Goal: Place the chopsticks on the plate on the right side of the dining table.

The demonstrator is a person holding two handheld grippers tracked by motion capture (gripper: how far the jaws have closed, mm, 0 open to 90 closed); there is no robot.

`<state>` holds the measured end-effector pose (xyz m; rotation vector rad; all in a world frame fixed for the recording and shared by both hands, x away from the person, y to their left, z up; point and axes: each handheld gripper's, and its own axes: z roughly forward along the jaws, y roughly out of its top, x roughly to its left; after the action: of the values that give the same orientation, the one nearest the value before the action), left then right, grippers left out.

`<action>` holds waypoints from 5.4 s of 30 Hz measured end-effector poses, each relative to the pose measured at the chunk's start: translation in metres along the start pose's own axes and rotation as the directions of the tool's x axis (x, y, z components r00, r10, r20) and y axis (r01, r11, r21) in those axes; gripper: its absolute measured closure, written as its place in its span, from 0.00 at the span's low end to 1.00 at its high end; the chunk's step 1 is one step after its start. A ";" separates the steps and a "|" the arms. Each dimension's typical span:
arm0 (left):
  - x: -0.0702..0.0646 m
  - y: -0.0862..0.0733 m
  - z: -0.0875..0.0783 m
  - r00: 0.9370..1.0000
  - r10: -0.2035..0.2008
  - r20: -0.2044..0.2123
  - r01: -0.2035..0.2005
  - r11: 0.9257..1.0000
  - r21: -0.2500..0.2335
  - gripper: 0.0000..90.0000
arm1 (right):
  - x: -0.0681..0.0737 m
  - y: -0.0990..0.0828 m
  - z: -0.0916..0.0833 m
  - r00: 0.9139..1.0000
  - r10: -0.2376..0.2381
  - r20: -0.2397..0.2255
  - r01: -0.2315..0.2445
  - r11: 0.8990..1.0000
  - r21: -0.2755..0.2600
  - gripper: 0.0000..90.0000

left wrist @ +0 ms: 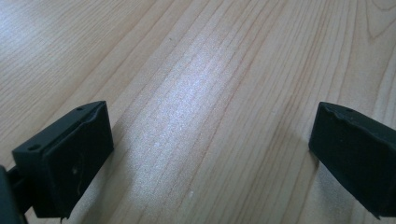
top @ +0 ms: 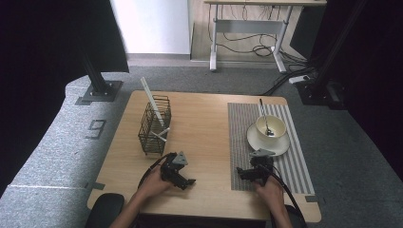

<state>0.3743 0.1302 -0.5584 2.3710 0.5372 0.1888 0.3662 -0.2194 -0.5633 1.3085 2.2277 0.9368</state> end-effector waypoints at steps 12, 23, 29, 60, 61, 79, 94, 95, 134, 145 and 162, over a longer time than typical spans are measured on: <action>0.000 0.000 0.000 1.000 -0.001 -0.001 0.001 1.000 0.002 0.00 | 0.000 0.000 0.000 1.000 0.000 -0.001 0.000 1.000 0.000 0.00; 0.000 0.000 0.000 1.000 -0.002 -0.001 0.002 1.000 0.001 0.00 | 0.000 0.002 0.000 1.000 -0.003 -0.003 0.003 1.000 0.017 0.00; 0.000 0.000 0.000 1.000 -0.002 -0.001 0.002 1.000 0.001 0.00 | 0.005 0.009 -0.005 0.999 -0.027 -0.024 0.027 1.000 0.014 0.01; 0.000 0.000 0.000 1.000 -0.004 -0.002 0.004 1.000 -0.003 0.00 | 0.052 0.078 -0.036 0.969 -0.147 -0.200 0.132 0.987 -0.087 0.00; 0.000 0.000 0.000 1.000 -0.004 -0.002 0.004 1.000 -0.002 0.00 | 0.054 0.081 -0.036 0.968 -0.150 -0.203 0.134 0.987 -0.091 0.00; 0.000 0.000 0.000 1.000 -0.007 -0.001 0.007 1.000 -0.001 0.00 | 0.075 0.127 -0.037 0.943 -0.190 -0.271 0.171 0.981 -0.094 0.00; 0.000 0.000 0.000 1.000 -0.006 -0.001 0.006 1.000 -0.002 0.00 | 0.097 0.169 -0.035 0.921 -0.229 -0.315 0.209 0.973 -0.097 0.01; 0.000 0.000 0.000 1.000 -0.006 -0.001 0.006 1.000 -0.002 0.00 | 0.097 0.169 -0.035 0.921 -0.229 -0.315 0.209 0.973 -0.097 0.01; 0.000 0.000 0.000 1.000 -0.003 -0.002 0.003 1.000 0.001 0.00 | 0.176 0.247 0.000 0.850 -0.340 -0.403 0.294 0.940 -0.172 0.31; 0.000 0.000 0.000 1.000 -0.004 -0.004 0.004 1.000 0.003 0.00 | 0.191 0.241 0.000 0.826 -0.422 -0.373 0.356 0.905 -0.233 0.81; 0.000 0.000 0.000 1.000 0.000 -0.002 0.000 1.000 0.005 0.00 | 0.183 0.246 -0.017 0.823 -0.406 -0.397 0.325 0.910 -0.257 0.91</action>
<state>0.3744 0.1301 -0.5579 2.3756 0.5396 0.1904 0.4169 0.0186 -0.3751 0.5805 2.5248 1.3425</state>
